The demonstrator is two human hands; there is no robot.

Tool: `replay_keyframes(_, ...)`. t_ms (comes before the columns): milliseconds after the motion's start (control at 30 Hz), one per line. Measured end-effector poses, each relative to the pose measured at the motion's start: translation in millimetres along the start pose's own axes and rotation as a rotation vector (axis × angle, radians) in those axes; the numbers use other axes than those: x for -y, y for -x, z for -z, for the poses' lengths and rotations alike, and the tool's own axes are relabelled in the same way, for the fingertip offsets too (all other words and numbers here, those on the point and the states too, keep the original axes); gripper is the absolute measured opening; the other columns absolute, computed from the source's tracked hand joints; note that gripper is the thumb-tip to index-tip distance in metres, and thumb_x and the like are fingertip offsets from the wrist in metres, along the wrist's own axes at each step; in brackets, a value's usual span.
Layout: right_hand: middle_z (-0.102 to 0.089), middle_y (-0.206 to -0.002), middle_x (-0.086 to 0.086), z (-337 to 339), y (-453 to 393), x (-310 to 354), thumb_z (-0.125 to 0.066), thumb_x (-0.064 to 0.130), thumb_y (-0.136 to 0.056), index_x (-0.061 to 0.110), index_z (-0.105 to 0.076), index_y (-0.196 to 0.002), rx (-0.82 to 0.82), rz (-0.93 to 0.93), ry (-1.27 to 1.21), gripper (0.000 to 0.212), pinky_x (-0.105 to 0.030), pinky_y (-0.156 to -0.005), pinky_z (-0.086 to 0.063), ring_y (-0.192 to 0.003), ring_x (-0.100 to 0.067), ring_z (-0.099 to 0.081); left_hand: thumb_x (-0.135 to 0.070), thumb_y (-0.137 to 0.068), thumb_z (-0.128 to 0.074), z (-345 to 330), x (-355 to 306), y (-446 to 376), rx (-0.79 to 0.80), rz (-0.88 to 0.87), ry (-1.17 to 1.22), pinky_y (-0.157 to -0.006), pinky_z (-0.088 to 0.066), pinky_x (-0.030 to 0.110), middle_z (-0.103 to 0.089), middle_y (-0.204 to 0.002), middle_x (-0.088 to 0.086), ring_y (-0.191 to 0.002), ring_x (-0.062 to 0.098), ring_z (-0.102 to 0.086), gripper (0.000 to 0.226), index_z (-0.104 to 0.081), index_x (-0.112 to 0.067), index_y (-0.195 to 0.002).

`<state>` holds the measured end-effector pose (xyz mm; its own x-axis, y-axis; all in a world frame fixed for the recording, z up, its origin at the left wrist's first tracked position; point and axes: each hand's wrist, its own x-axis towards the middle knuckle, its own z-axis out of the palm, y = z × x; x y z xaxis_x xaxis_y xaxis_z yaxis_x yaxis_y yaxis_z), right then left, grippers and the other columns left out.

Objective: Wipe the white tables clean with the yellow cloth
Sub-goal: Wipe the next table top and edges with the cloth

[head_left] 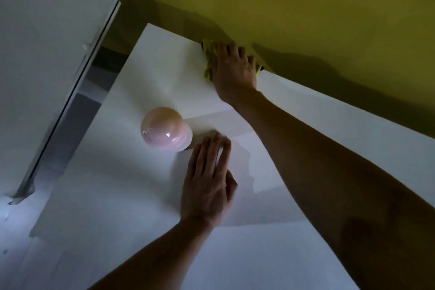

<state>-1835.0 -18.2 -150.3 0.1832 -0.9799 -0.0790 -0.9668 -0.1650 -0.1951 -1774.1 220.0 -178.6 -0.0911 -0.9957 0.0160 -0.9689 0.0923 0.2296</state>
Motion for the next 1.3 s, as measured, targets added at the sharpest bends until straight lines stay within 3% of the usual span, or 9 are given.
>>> replay_keyframes(167, -0.049, -0.134, -0.017, 9, 45, -97, -0.038, 0.032, -0.101, 0.014, -0.046, -0.136, -0.011, -0.15, 0.008, 0.04, -0.053, -0.102, -0.039, -0.124, -0.037, -0.046, -0.022, -0.096, -0.042, 1, 0, -1, -0.039, -0.012, 0.008, -0.129, -0.019, 0.044, -0.031, -0.167, 0.013, -0.157, 0.03, -0.024, 0.067, -0.033, -0.009, -0.161)
replay_keyframes(300, -0.052, -0.125, -0.022, 25, 89, -159, -0.03, 0.032, -0.099, 0.006, -0.048, -0.127, -0.062, -0.238, 0.049, 0.042, -0.051, -0.095, -0.039, -0.116, -0.04, -0.05, -0.021, -0.095, -0.043, 0, -2, -1, -0.035, -0.016, -0.002, -0.129, -0.018, 0.045, -0.033, -0.166, 0.017, -0.155, 0.032, -0.026, 0.068, -0.033, -0.006, -0.16)
replay_keyframes(500, -0.051, -0.131, -0.018, 15, 65, -120, -0.036, 0.028, -0.1, 0.008, -0.048, -0.132, -0.052, -0.275, 0.044, 0.039, -0.052, -0.1, -0.038, -0.121, -0.037, -0.048, -0.021, -0.095, -0.041, -1, -1, -2, -0.045, -0.016, 0.008, -0.129, -0.02, 0.047, -0.031, -0.167, 0.018, -0.155, 0.034, -0.029, 0.068, -0.033, -0.005, -0.16)
replay_keyframes(733, -0.054, -0.13, -0.012, -2, 6, -25, -0.037, 0.035, -0.103, 0.013, -0.049, -0.13, -0.057, -0.11, 0.0, 0.038, -0.051, -0.101, -0.04, -0.122, -0.033, -0.049, -0.022, -0.096, -0.043, -3, 1, -2, -0.07, -0.019, 0.0, -0.129, -0.019, 0.045, -0.03, -0.167, 0.015, -0.157, 0.03, -0.023, 0.067, -0.033, -0.007, -0.161)
replay_keyframes(933, -0.055, -0.13, -0.014, 3, 48, -100, -0.042, 0.034, -0.097, 0.015, -0.05, -0.131, -0.09, -0.14, -0.047, 0.04, -0.051, -0.101, -0.038, -0.121, -0.035, -0.051, -0.019, -0.095, -0.043, -1, -2, -3, -0.073, -0.005, 0.004, -0.128, -0.023, 0.046, -0.035, -0.165, 0.014, -0.154, 0.033, -0.03, 0.064, -0.038, -0.008, -0.158)
replay_keyframes(1100, -0.056, -0.126, -0.017, 17, 108, -202, -0.019, 0.041, -0.098, 0.012, -0.052, -0.127, -0.144, -0.234, -0.01, 0.053, -0.051, -0.097, -0.042, -0.117, -0.037, -0.053, -0.021, -0.097, -0.039, 1, -3, -2, -0.049, -0.001, -0.01, -0.126, -0.025, 0.048, -0.036, -0.164, 0.015, -0.152, 0.035, -0.032, 0.063, -0.038, -0.008, -0.158)
replay_keyframes(1200, -0.056, -0.124, -0.02, 20, 113, -210, -0.016, 0.042, -0.095, 0.008, -0.051, -0.126, -0.172, -0.251, 0.013, 0.058, -0.054, -0.096, -0.042, -0.116, -0.04, -0.052, -0.02, -0.097, -0.039, 3, -6, -2, -0.051, -0.001, -0.011, -0.126, -0.025, 0.048, -0.035, -0.165, 0.015, -0.152, 0.036, -0.031, 0.063, -0.036, -0.008, -0.159)
replay_keyframes(1300, -0.056, -0.127, -0.02, 16, 104, -192, -0.026, 0.036, -0.1, 0.008, -0.054, -0.128, -0.176, -0.325, 0.008, 0.049, -0.054, -0.098, -0.038, -0.118, -0.04, -0.051, -0.02, -0.097, -0.038, 2, -7, -2, -0.052, 0.018, -0.013, -0.126, -0.026, 0.048, -0.037, -0.164, 0.016, -0.152, 0.036, -0.032, 0.062, -0.037, -0.008, -0.159)
